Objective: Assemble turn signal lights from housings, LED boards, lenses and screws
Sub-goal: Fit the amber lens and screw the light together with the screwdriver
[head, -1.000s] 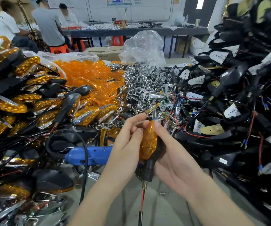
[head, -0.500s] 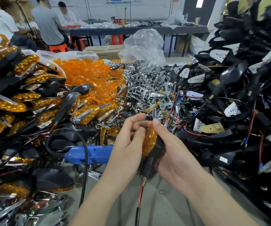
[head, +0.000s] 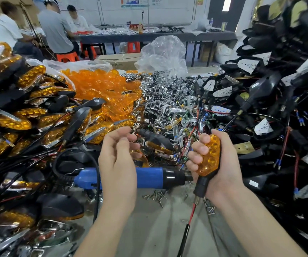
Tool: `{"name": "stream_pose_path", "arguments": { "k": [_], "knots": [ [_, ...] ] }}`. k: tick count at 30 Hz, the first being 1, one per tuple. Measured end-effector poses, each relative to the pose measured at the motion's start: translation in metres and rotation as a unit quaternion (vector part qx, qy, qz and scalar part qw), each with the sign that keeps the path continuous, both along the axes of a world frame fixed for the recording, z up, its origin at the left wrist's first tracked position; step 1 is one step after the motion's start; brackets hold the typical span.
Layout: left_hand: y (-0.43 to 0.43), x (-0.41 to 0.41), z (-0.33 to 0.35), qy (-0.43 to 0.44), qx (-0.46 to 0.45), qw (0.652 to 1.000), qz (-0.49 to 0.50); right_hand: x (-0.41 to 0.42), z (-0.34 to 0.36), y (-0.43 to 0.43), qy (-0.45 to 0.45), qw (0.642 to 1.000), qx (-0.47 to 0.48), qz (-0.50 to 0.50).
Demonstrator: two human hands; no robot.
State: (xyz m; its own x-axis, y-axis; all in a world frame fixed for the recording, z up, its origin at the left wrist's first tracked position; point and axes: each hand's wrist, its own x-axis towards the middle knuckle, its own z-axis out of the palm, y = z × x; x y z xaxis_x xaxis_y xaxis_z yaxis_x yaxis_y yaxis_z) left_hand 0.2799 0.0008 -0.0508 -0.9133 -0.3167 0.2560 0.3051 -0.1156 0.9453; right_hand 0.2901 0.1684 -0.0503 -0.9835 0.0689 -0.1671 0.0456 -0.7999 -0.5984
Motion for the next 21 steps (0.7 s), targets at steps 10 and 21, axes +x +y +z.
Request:
{"name": "stream_pose_path", "arguments": {
  "k": [10, 21],
  "knots": [
    [-0.0027, -0.0028, -0.0012, 0.004, -0.033, 0.999, 0.033, -0.0017, -0.0020, -0.0005, 0.016, 1.000, 0.017, 0.001],
    [0.0023, 0.0018, 0.0002, 0.011, -0.037, 0.999, 0.005, 0.0021, 0.0024, -0.0020, 0.024, 0.999, -0.036, -0.007]
  ]
}}
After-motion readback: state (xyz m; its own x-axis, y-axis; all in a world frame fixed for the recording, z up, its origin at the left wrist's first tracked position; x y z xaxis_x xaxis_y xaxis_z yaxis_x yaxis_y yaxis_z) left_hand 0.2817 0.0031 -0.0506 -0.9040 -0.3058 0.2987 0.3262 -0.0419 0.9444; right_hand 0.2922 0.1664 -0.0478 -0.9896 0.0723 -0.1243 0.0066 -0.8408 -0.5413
